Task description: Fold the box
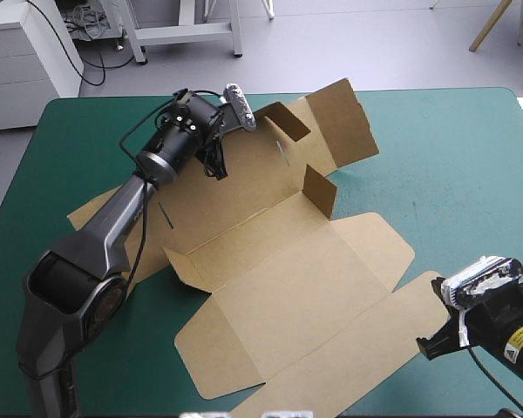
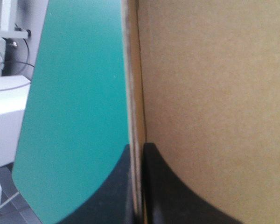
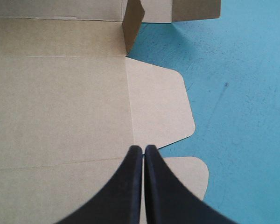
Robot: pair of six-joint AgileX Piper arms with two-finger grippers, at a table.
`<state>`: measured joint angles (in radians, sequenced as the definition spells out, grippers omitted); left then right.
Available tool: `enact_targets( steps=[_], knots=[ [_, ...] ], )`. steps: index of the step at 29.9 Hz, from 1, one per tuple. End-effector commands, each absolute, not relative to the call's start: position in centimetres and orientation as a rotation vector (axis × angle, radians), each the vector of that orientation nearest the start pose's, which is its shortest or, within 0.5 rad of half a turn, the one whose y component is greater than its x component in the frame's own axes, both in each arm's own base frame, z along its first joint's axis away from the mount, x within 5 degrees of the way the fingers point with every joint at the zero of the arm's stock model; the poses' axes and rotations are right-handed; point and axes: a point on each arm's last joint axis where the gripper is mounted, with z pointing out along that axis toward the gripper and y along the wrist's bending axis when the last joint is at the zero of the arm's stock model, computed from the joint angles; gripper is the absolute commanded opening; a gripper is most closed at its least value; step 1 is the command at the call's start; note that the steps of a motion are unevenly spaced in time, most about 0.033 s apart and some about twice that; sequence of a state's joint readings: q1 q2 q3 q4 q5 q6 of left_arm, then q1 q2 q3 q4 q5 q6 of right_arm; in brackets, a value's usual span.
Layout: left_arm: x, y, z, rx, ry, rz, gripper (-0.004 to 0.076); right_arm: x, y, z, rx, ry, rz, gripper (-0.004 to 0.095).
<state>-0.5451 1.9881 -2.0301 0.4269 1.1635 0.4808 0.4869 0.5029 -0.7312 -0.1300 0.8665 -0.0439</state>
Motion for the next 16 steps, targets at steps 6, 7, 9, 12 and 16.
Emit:
enact_targets(
  steps=[6, 7, 9, 12, 16],
  knots=[
    [36.8, -23.8, 39.6, 1.351, 1.838, 0.612, -0.0010, 7.7, 2.9, 35.6, -0.574, 1.962, 0.096, -0.0004],
    [36.4, -24.4, 39.6, 1.365, 1.826, 0.611, -0.0010, 7.7, 2.9, 35.6, -0.574, 1.962, 0.096, -0.0004],
    [35.6, -25.5, 39.5, 1.408, 1.790, 0.603, -0.0010, 7.7, 2.9, 35.6, -0.574, 1.962, 0.096, -0.0004],
    [34.6, -27.1, 39.7, 1.448, 1.710, 0.636, -0.0010, 7.7, 2.9, 35.6, -0.574, 1.962, 0.094, -0.0004],
    [33.5, -28.2, 39.7, 1.475, 1.637, 0.712, -0.0010, 7.7, 2.8, 35.6, -0.578, 1.958, 0.075, -0.0004]
  ],
)
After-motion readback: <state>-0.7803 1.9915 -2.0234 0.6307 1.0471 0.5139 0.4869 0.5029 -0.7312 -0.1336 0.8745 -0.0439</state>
